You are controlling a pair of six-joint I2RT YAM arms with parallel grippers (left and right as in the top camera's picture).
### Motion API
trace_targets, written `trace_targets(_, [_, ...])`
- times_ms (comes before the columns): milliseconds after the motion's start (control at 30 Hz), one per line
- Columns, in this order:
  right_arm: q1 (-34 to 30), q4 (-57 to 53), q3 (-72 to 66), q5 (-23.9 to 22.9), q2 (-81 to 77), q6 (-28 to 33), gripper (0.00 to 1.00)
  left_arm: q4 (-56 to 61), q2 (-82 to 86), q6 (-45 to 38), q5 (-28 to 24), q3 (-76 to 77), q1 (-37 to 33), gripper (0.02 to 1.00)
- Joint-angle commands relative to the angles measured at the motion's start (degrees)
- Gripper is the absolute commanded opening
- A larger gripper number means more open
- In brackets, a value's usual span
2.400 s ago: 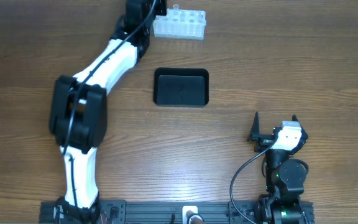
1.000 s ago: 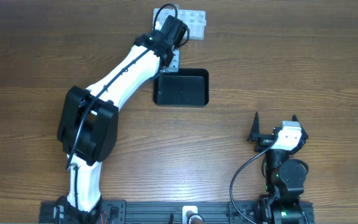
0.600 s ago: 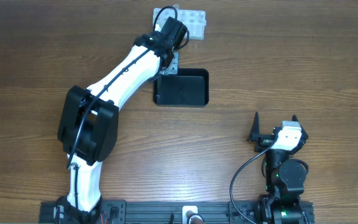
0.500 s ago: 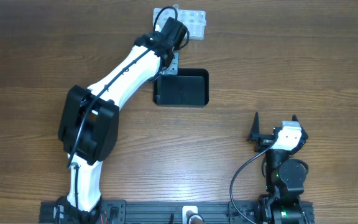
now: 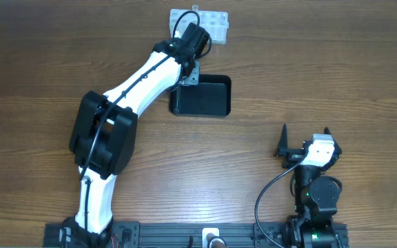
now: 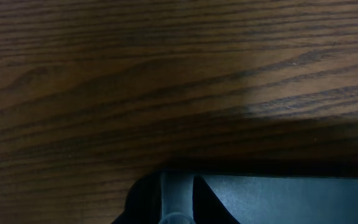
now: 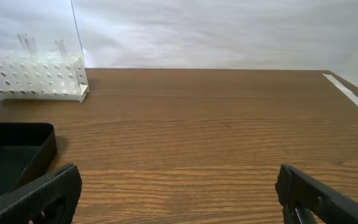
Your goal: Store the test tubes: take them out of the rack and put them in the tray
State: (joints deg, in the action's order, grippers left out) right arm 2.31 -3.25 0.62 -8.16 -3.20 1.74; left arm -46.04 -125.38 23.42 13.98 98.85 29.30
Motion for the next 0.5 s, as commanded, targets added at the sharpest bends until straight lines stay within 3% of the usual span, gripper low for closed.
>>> trace_targets(33, [0.31, -0.09, -0.33, -0.90, 0.31, 0.07, 0.993, 0.17, -0.98, -0.46, -0.02, -0.26, 0.11, 0.194])
trace_targets(333, [0.31, -0.11, -0.33, -0.90, 0.31, 0.07, 0.993, 0.87, -0.44, -0.46, 0.07, -0.26, 0.52, 0.347])
trace_targets(500, [0.31, -0.09, -0.33, -0.90, 0.31, 0.04, 0.993, 4.04, 5.77, -0.50, 1.90, -0.24, 1.14, 0.557])
